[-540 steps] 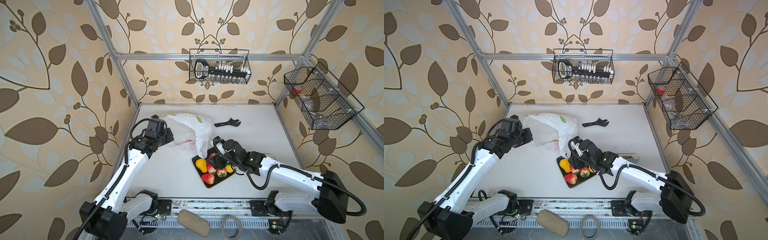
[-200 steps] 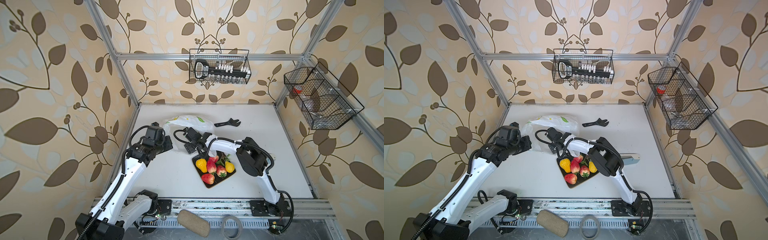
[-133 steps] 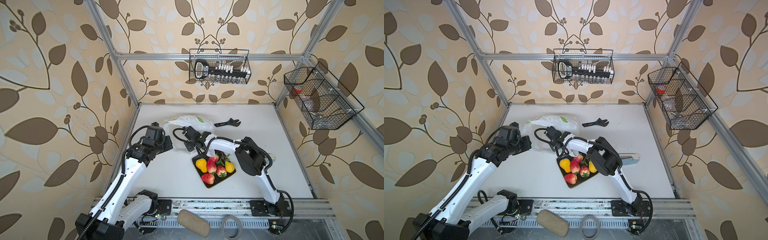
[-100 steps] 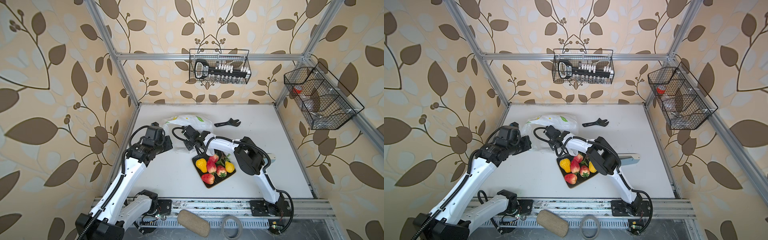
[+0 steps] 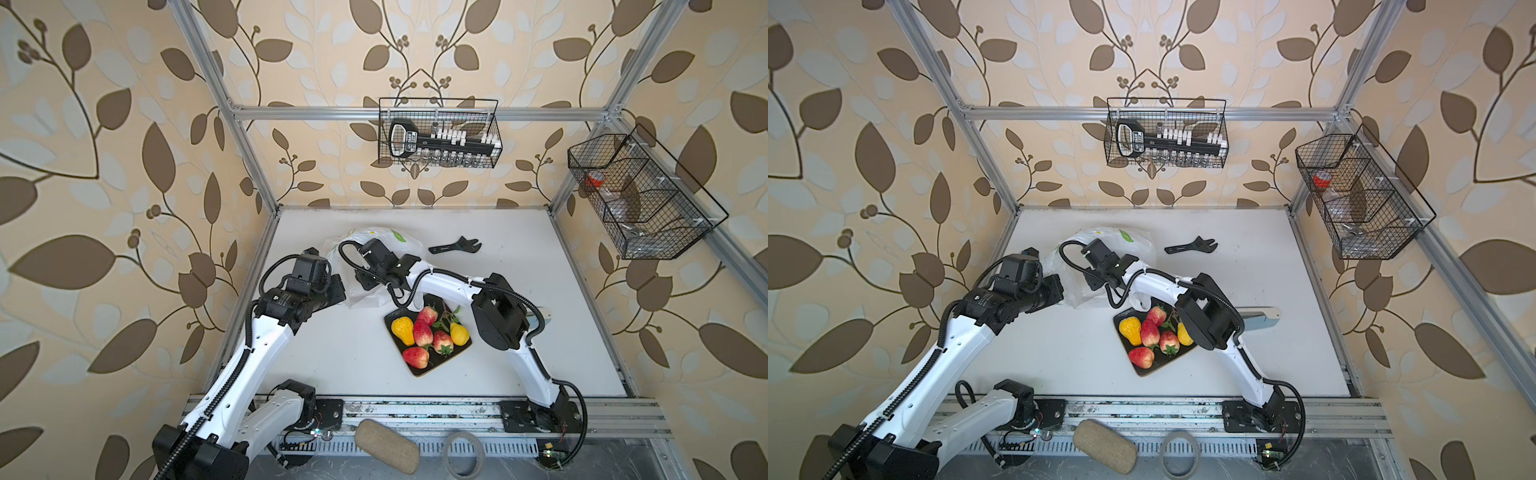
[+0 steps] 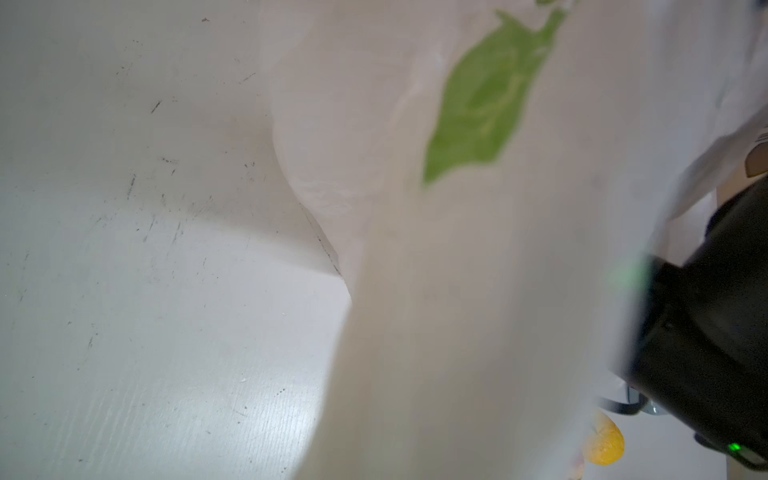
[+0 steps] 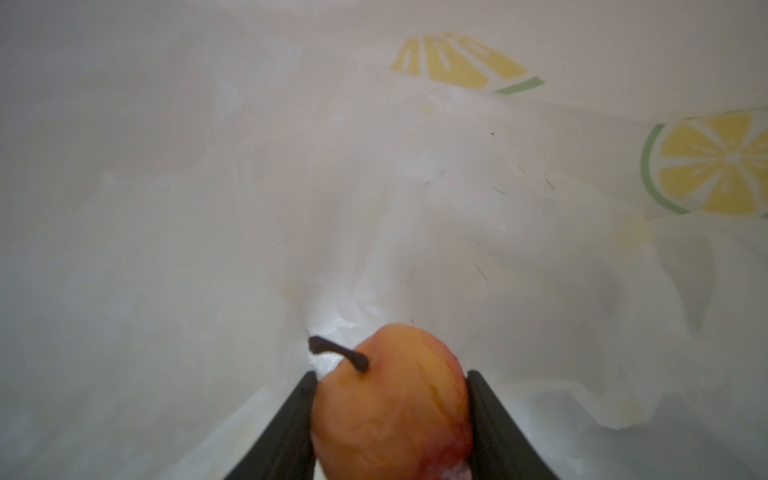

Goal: Take the fake fruits out of the plastic bag
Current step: 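Lift the small apple out of the bag and carry it over the mat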

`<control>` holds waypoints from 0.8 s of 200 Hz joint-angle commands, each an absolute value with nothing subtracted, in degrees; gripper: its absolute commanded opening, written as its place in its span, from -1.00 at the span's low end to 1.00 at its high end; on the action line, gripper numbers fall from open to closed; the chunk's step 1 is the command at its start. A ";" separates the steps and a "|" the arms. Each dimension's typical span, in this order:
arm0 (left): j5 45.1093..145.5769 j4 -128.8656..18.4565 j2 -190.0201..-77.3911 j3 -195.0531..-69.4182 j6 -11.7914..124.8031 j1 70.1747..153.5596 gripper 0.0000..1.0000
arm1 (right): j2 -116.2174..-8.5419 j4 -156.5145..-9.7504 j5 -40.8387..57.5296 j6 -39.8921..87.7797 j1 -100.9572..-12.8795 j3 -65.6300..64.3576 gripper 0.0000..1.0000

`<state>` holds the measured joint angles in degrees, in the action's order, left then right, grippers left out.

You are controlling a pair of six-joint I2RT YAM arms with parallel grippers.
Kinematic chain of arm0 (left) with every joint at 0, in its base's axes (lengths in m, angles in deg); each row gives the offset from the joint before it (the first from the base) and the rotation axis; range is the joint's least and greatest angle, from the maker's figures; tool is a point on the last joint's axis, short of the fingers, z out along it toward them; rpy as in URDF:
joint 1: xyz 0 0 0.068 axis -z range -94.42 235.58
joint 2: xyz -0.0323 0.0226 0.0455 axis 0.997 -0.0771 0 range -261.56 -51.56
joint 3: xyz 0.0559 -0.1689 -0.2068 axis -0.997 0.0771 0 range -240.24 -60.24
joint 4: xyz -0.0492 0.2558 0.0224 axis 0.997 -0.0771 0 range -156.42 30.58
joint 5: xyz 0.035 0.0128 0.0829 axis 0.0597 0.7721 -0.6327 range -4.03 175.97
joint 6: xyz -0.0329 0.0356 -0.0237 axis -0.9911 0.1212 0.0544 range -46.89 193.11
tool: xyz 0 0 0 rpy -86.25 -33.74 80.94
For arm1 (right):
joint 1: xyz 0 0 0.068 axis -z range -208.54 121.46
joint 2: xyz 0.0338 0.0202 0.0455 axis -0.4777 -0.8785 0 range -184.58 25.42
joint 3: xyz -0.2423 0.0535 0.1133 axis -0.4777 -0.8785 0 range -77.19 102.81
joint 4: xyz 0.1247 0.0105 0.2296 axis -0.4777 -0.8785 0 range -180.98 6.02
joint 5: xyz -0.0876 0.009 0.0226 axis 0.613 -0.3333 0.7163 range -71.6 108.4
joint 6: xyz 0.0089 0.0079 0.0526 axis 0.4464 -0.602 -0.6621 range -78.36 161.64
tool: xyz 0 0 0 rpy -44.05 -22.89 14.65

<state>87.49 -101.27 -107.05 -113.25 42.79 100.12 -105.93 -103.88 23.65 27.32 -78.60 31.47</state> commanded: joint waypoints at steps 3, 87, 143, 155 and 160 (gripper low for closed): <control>88.09 -100.12 -106.31 -112.94 42.11 99.90 -1.00 | -104.90 -100.41 19.65 26.07 -78.46 30.39 -0.10; 83.85 -98.22 -106.09 -114.10 37.54 99.90 -1.00 | -84.81 -93.99 14.19 27.65 -80.67 11.30 -0.12; 83.07 -97.35 -106.98 -114.86 37.04 99.90 -1.00 | -68.96 -96.70 14.53 29.36 -86.49 -1.74 -0.12; 83.19 -97.17 -107.04 -114.82 37.04 99.90 -1.00 | -65.01 -97.68 16.01 29.32 -87.69 -5.18 -0.13; 83.20 -97.13 -107.08 -114.82 37.09 99.88 -1.00 | -63.18 -97.99 16.24 29.09 -87.97 -6.80 -0.12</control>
<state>84.67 -98.54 -107.13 -113.18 38.00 100.12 -69.78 -95.36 14.80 28.17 -86.07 -1.36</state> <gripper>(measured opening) 0.048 0.497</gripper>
